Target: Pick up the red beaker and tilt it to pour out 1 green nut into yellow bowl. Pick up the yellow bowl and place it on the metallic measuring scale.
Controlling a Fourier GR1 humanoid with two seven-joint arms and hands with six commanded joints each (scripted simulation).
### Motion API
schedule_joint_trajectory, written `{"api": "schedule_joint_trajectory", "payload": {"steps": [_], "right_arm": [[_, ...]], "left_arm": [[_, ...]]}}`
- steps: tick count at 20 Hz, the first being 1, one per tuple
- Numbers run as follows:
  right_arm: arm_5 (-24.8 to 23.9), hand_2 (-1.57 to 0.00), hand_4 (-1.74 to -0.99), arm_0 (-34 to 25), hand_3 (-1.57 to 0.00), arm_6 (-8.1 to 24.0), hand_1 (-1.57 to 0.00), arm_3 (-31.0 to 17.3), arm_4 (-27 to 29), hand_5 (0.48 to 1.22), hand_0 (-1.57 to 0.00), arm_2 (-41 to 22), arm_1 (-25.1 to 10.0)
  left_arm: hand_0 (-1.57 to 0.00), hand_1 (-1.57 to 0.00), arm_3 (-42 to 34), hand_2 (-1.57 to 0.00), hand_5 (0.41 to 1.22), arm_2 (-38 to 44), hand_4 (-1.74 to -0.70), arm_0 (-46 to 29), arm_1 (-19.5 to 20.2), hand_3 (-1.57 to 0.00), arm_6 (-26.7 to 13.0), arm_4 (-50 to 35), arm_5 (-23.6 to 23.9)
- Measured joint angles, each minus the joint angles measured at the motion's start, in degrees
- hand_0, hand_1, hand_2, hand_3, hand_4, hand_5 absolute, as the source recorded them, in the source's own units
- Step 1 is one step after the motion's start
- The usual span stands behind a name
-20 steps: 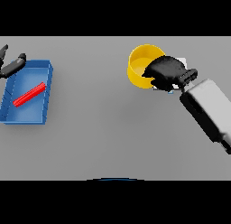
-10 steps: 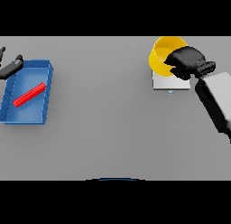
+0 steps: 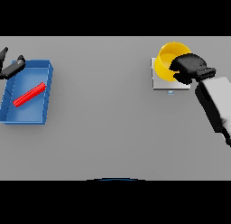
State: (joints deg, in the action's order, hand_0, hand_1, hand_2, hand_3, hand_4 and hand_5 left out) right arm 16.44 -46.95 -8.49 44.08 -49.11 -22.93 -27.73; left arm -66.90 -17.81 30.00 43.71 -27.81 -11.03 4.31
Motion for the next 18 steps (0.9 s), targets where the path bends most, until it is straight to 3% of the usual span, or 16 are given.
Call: {"api": "schedule_joint_trajectory", "payload": {"steps": [3, 5, 6, 8, 11, 14, 18], "right_arm": [[-0.03, -1.37, -1.741, -0.99, -1.45, -0.77, -1.57, -2.29, -0.45, 1.221, -1.57, 0.35, 0.29], [0.21, -1.44, -1.741, -0.20, -1.25, -0.58, -1.50, -1.98, -0.27, 1.221, -1.57, 0.39, 0.75], [0.51, -1.34, -1.682, -0.17, -1.11, -0.48, -1.43, -1.92, -0.08, 1.221, -1.56, 0.71, 0.69], [0.90, -1.01, -1.592, -0.01, -0.82, 0.79, -1.12, -1.91, -0.34, 1.074, -1.33, 0.90, 0.58], [2.53, -0.58, -1.513, 0.23, -0.48, 0.76, -0.67, -1.67, 1.87, 0.923, -0.76, 2.44, 1.31], [4.09, -0.30, -1.476, 0.49, -0.26, 1.48, -0.38, -1.09, 2.74, 0.847, -0.39, 3.05, 0.89], [4.67, -0.12, -1.422, -0.14, -0.10, 1.50, -0.16, -1.40, 1.67, 0.811, -0.16, 1.98, 0.68]], "left_arm": [[0.00, 0.00, 0.39, 0.00, 0.783, 0.05, -0.84, 0.10, 0.08, 0.00, 0.78, -0.07, -0.59], [0.00, 0.00, 0.13, 0.00, 0.779, -0.14, -0.84, -0.12, -0.30, 0.00, 0.39, -0.14, -0.33], [0.00, 0.00, -0.01, 0.00, 0.775, 0.05, -0.84, -0.04, 0.11, 0.00, 0.17, -0.25, -0.51], [0.00, 0.00, 0.21, 0.00, 0.774, -0.07, -0.84, -0.20, -0.11, 0.00, 0.58, -0.06, -0.37], [0.00, 0.00, 0.08, 0.00, 0.764, 0.02, -0.84, 0.12, -0.27, 0.00, -0.26, -0.30, -0.19], [0.00, 0.00, -0.44, 0.00, 0.754, 0.47, -0.83, -0.22, 0.22, 0.00, 0.30, -0.69, -0.29], [0.00, 0.00, -0.54, 0.00, 0.753, 0.09, -0.84, -0.28, 0.08, 0.00, -0.33, -0.33, -0.05]]}}
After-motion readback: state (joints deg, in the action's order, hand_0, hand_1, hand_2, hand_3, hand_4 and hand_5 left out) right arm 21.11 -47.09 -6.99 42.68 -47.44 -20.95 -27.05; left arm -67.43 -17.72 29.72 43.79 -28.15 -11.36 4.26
